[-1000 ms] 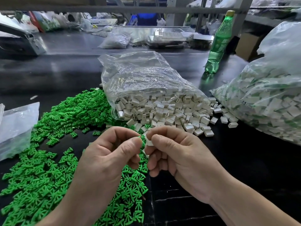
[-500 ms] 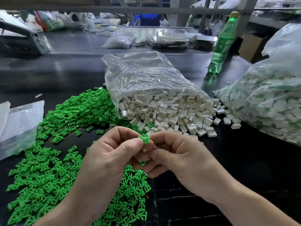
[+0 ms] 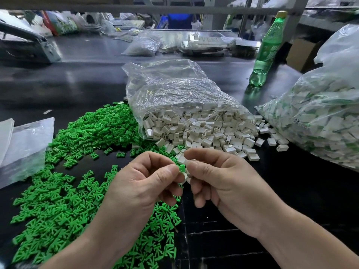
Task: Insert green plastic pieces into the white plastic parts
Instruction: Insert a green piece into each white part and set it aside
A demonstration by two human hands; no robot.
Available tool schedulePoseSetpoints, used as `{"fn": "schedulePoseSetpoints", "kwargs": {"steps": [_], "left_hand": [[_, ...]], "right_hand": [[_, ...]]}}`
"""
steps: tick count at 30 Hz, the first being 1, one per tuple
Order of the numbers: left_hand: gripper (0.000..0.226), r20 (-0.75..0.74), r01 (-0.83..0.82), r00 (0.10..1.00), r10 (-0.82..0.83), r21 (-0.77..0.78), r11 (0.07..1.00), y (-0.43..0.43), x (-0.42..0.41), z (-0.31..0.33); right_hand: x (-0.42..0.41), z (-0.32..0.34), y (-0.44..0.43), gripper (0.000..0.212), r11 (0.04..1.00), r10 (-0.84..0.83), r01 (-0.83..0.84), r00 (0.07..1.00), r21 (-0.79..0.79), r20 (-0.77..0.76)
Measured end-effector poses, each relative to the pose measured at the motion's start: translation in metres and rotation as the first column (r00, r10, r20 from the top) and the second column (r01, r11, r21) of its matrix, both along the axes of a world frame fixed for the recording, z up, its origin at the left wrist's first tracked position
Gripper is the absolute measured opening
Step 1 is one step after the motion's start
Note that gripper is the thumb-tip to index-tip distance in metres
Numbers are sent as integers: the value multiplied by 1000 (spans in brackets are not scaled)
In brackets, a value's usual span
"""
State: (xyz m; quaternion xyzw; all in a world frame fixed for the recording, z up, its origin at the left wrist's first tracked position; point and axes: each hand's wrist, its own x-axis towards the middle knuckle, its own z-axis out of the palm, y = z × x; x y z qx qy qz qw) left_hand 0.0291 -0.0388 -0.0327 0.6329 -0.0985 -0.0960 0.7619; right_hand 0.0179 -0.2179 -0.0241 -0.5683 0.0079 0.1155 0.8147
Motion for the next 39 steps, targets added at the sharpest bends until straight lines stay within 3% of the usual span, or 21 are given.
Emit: {"fn": "schedulePoseSetpoints", "kwargs": {"steps": [4, 9, 12, 18, 26, 29, 33, 39], "left_hand": [[9, 9, -12, 1000, 12, -4, 1000, -2, -1, 2], [16, 6, -11, 1000, 11, 3, 1000, -1, 0, 0], [13, 20, -27, 999, 27, 30, 999, -2, 0, -1], [10, 79, -35, 996, 29, 83, 996, 0, 0, -2], [9, 163, -52, 986, 26, 163, 985, 2, -2, -2], [8, 159, -42, 987, 17, 159, 986, 2, -3, 0], [20, 43, 37, 998, -38, 30, 999, 4, -1, 3], [44, -172, 244, 937, -303, -297, 923, 1, -1, 7]], "right_hand": [[1, 4, 2, 10, 984, 60, -50, 997, 172, -49], [0, 5, -1, 12, 999, 36, -36, 998, -12, -55], [0, 5, 0, 4, 999, 50, -49, 998, 14, -35], [-2, 3, 3, 7, 997, 63, -62, 998, 40, -25], [-7, 3, 3, 15, 933, 89, -42, 989, -358, 116], [-9, 4, 2, 17, 903, 84, -9, 984, -430, 156], [-10, 4, 2, 24, 900, 87, 4, 978, -436, 189], [-9, 6, 3, 24, 974, 178, -167, 982, -156, 64]]}}
